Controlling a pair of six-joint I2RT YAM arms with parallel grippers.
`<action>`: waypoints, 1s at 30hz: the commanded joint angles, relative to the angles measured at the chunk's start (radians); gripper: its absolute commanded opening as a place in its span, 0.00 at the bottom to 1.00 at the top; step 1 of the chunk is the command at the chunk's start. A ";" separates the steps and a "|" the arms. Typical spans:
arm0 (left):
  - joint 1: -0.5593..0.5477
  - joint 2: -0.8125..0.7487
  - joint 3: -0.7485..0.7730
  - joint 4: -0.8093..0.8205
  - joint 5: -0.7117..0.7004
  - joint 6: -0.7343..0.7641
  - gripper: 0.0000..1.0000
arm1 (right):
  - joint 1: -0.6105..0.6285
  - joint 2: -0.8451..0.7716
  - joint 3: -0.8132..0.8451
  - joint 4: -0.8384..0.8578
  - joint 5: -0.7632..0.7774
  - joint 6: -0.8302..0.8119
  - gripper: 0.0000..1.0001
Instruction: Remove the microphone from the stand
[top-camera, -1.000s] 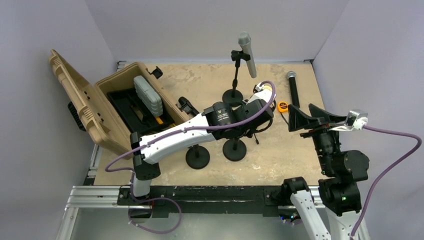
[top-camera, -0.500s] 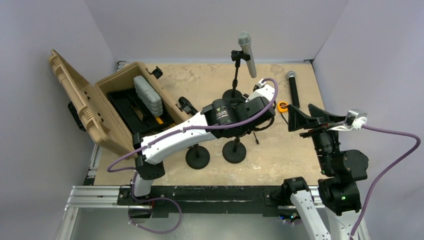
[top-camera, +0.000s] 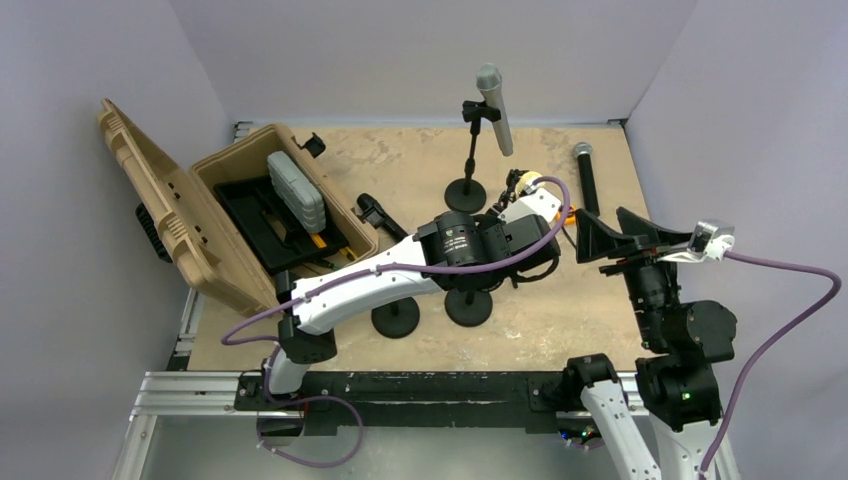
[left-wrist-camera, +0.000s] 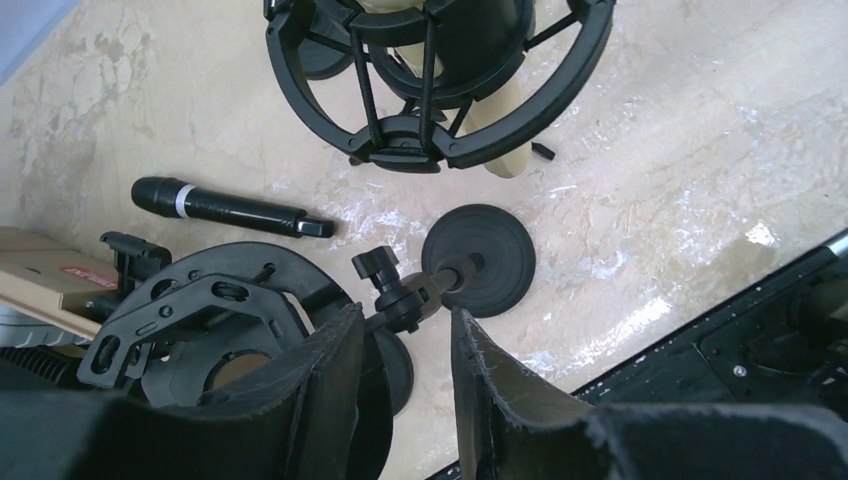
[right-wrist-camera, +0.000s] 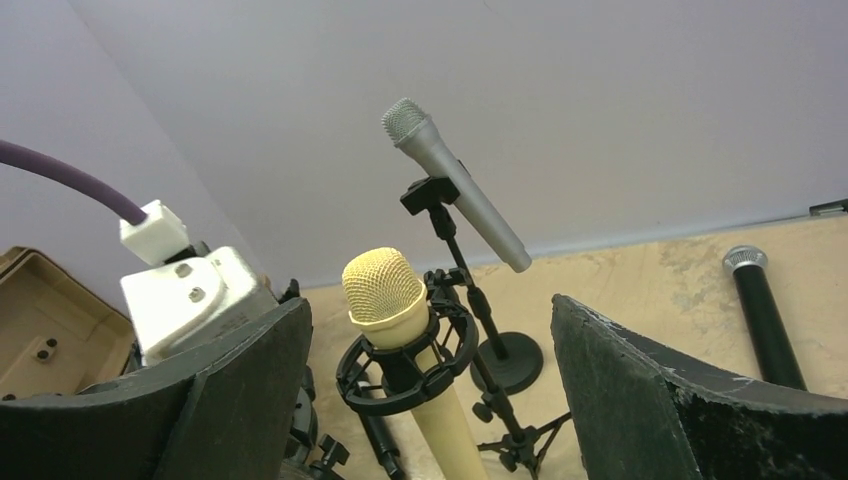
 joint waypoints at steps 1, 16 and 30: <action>0.000 0.019 0.013 -0.011 -0.065 -0.019 0.36 | -0.003 -0.017 -0.005 0.032 -0.022 0.000 0.88; 0.000 0.051 0.025 -0.028 -0.089 -0.017 0.32 | -0.004 -0.016 -0.005 0.035 -0.022 -0.002 0.89; -0.029 0.088 0.074 -0.109 -0.151 -0.038 0.33 | -0.005 -0.015 -0.011 0.044 -0.029 -0.002 0.89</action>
